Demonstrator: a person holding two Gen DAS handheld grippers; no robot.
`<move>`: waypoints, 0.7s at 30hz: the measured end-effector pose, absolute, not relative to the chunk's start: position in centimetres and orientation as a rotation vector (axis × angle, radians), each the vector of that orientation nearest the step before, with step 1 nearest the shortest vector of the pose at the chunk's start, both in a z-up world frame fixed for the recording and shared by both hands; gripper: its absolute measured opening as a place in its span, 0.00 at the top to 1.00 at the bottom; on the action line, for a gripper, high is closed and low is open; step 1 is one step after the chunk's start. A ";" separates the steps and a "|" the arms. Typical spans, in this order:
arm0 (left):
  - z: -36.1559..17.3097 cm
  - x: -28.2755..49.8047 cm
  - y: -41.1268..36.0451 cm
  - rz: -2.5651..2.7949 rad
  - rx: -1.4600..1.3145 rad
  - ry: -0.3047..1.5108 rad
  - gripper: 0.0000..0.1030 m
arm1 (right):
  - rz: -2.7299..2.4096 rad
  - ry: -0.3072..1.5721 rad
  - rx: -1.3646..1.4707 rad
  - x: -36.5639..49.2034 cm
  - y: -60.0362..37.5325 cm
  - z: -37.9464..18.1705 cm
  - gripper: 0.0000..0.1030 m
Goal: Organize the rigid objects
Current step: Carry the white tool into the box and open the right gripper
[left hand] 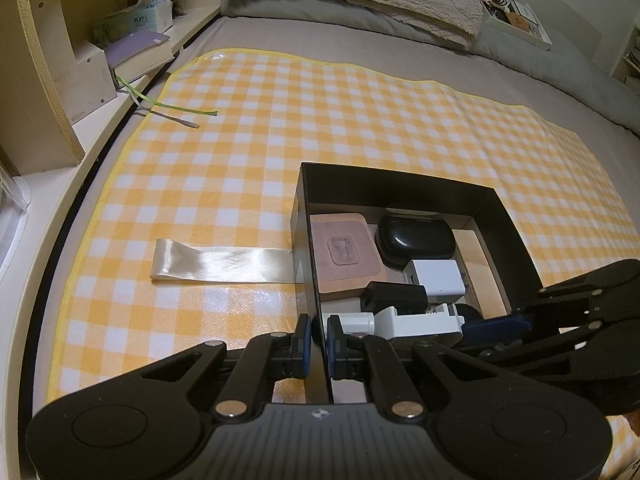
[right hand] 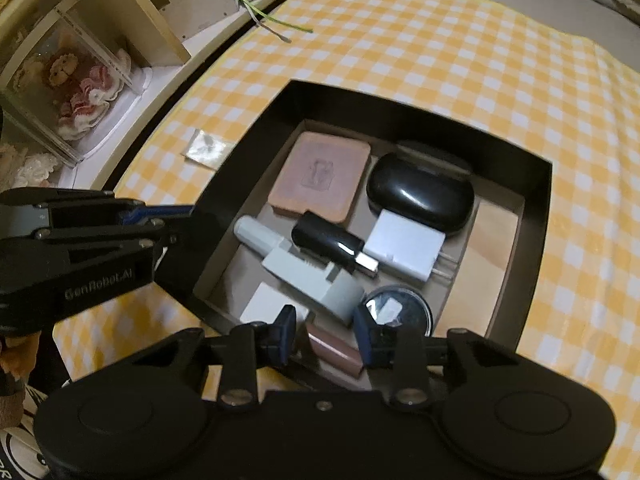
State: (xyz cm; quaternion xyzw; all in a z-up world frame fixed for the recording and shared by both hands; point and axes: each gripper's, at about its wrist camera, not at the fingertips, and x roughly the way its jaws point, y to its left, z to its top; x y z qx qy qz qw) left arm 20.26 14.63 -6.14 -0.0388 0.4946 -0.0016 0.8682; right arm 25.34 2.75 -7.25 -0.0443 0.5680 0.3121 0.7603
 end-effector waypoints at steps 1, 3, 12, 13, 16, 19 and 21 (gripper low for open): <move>-6.1 20.2 14.7 -0.004 -0.081 1.035 0.92 | 0.675 1.225 -0.101 25.2 2.6 -7.0 0.65; -6.1 20.3 14.7 -0.004 -0.083 1.035 0.92 | 0.668 1.198 -0.100 25.1 2.3 -6.3 0.54; -6.0 20.2 14.7 -0.004 -0.077 1.034 0.92 | 0.589 1.039 -0.054 24.4 -1.2 -2.4 0.33; -6.1 20.2 14.7 -0.005 -0.075 1.034 0.92 | 0.580 1.025 -0.052 24.3 -1.4 -2.1 0.28; -5.9 20.2 14.7 -0.003 -0.071 1.033 0.92 | 0.555 0.984 -0.035 23.6 -2.8 -1.1 0.21; -5.9 20.2 14.7 -0.001 -0.066 1.033 0.92 | 0.538 0.938 -0.036 22.4 -4.0 0.1 0.14; -5.9 20.2 14.6 0.000 -0.068 1.032 0.88 | 0.531 0.902 -0.035 21.5 -4.7 0.9 0.10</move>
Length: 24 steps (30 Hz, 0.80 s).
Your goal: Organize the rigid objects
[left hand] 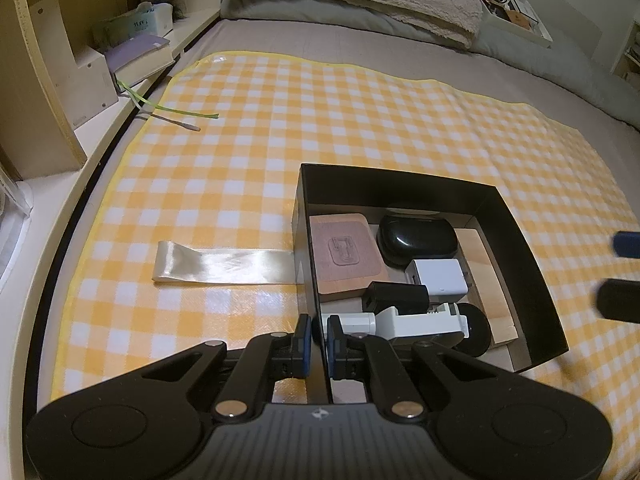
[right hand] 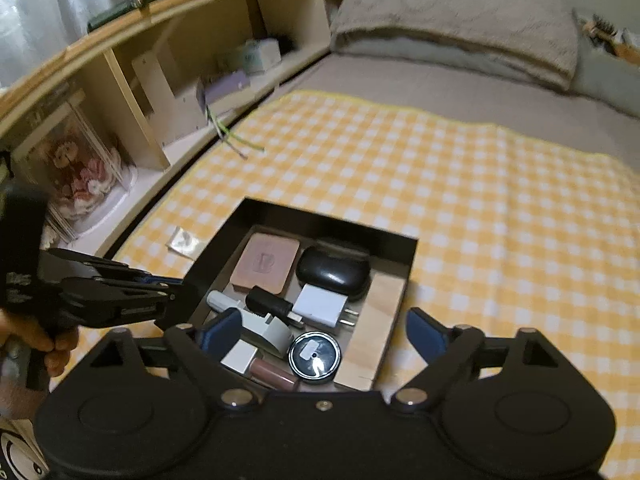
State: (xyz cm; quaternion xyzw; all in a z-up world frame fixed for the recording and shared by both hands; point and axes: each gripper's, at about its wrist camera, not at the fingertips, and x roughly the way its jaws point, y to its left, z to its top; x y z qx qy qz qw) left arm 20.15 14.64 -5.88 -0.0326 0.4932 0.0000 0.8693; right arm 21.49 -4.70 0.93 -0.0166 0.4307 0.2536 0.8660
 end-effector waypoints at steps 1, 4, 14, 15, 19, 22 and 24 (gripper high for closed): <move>-5.8 20.1 14.6 0.002 -0.061 1.028 0.87 | 0.529 0.883 -0.034 21.0 -5.0 1.3 0.08; -5.4 19.9 14.5 0.013 -0.047 1.017 0.65 | 0.522 0.840 -0.030 19.7 -5.9 2.2 0.06; 0.5 15.5 12.0 -0.007 0.001 0.830 0.17 | 0.491 0.699 -0.022 16.2 -8.5 4.6 0.02; 1.3 14.7 11.7 -0.015 0.007 0.802 0.14 | 0.488 0.685 -0.020 15.8 -8.9 4.9 0.02; 3.6 11.8 10.5 -0.017 0.012 0.714 0.06 | 0.478 0.638 -0.014 14.4 -10.1 5.6 0.01; 4.9 9.5 9.6 -0.008 0.024 0.645 0.03 | 0.469 0.613 0.001 13.2 -11.1 5.9 0.01; 5.3 8.0 8.9 0.002 0.038 0.603 0.02 | 0.463 0.597 0.010 12.3 -11.6 6.0 0.00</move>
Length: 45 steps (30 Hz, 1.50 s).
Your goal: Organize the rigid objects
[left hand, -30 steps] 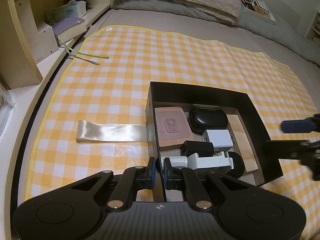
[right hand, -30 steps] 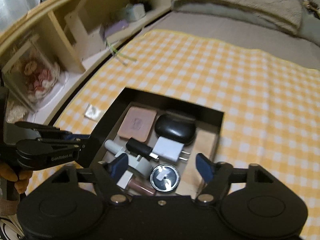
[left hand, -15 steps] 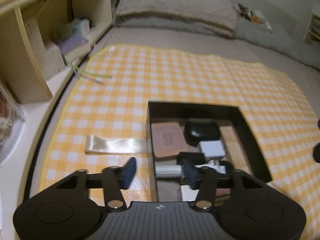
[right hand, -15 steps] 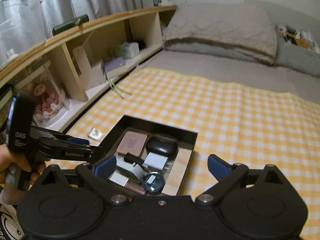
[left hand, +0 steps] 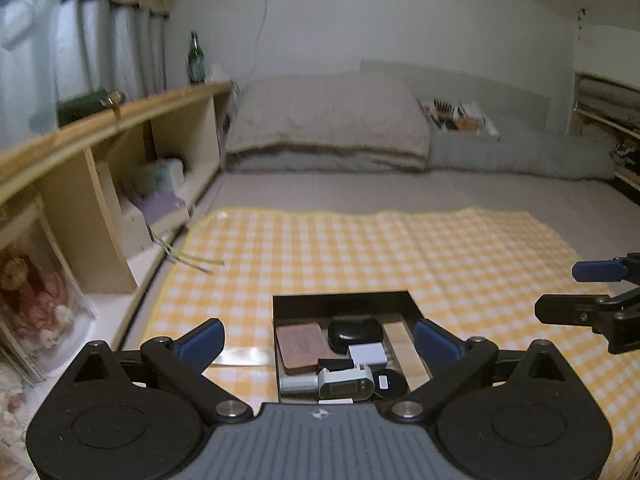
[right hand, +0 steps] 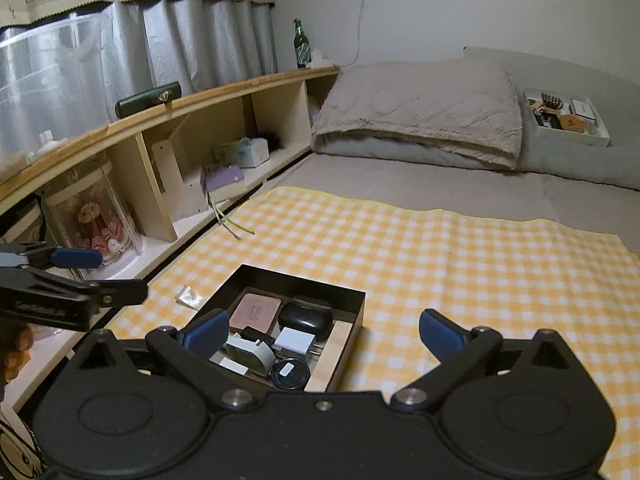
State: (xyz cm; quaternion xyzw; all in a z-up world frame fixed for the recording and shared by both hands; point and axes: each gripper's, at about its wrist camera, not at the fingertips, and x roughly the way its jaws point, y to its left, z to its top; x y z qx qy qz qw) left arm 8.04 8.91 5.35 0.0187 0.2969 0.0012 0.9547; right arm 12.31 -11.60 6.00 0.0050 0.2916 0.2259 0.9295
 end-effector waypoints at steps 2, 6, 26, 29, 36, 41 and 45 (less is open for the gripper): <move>5.4 6.8 8.4 0.007 0.043 0.577 0.01 | 0.454 0.578 0.009 11.4 -12.1 6.1 0.00; 5.3 4.5 7.3 0.007 0.053 0.552 0.00 | 0.430 0.534 0.003 9.5 -12.9 6.1 0.00; 3.1 -1.4 6.4 0.035 0.071 0.441 0.00 | 0.383 0.452 -0.031 3.4 -13.1 3.8 0.00; 2.9 -1.6 6.4 0.035 0.077 0.440 0.00 | 0.389 0.449 -0.043 3.0 -12.9 3.6 0.00; 2.7 -1.7 7.1 0.030 0.057 0.440 0.00 | 0.388 0.446 -0.031 2.9 -12.9 3.4 0.00; 2.5 -1.7 7.2 0.032 0.050 0.443 0.00 | 0.392 0.447 -0.040 2.8 -12.6 3.4 0.00; 2.5 -1.7 7.2 0.020 0.050 0.442 0.00 | 0.397 0.451 -0.048 2.8 -12.3 3.3 0.00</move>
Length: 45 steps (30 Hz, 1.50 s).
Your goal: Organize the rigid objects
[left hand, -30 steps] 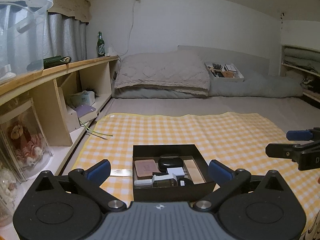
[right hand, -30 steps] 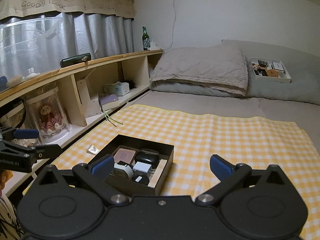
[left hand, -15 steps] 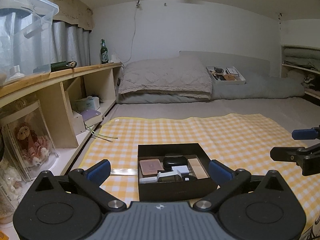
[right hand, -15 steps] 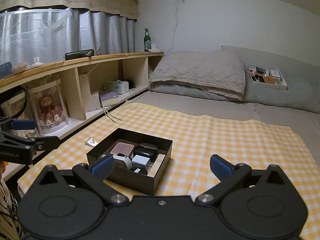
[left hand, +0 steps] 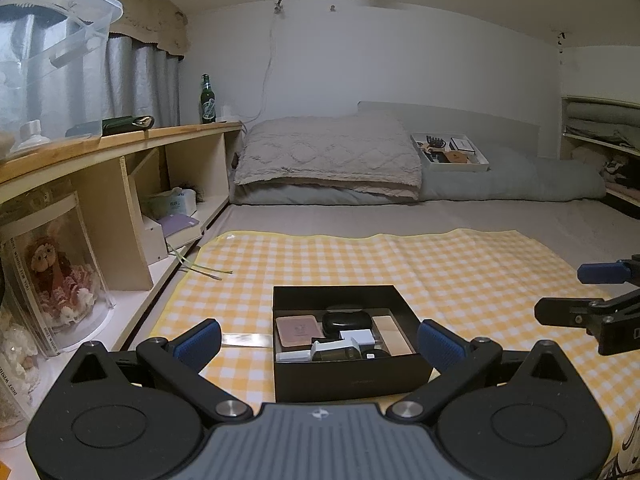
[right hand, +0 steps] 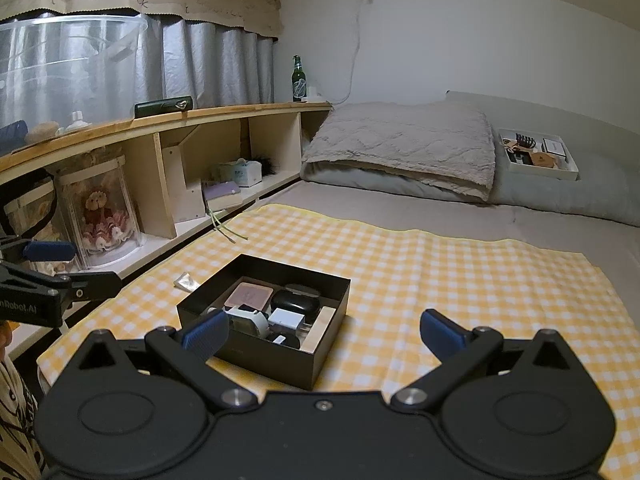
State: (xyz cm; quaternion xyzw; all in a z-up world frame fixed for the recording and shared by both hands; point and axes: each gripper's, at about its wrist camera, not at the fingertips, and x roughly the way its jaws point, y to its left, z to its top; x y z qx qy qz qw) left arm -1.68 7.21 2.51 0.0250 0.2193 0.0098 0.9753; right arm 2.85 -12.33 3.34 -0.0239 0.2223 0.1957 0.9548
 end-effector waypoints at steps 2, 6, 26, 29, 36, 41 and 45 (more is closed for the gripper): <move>2.5 -1.7 7.2 0.017 0.052 0.442 0.00 | 0.400 0.453 -0.052 2.9 -12.2 3.3 0.00; 2.5 -1.8 7.2 0.017 0.052 0.439 0.00 | 0.400 0.454 -0.053 3.0 -12.1 3.3 0.00; 2.5 -1.8 7.2 0.017 0.056 0.442 0.00 | 0.397 0.458 -0.050 3.0 -12.0 3.0 0.00; 2.5 -1.7 7.2 0.015 0.053 0.443 0.00 | 0.399 0.457 -0.049 3.0 -12.0 3.0 0.00; 2.5 -1.7 7.2 0.016 0.054 0.443 0.00 | 0.397 0.458 -0.049 2.9 -12.0 3.0 0.00; 2.5 -1.7 7.2 0.015 0.054 0.443 0.00 | 0.397 0.458 -0.048 2.9 -12.0 3.0 0.00; 2.4 -1.7 7.1 0.014 0.055 0.444 0.00 | 0.397 0.458 -0.048 3.0 -12.1 3.0 0.00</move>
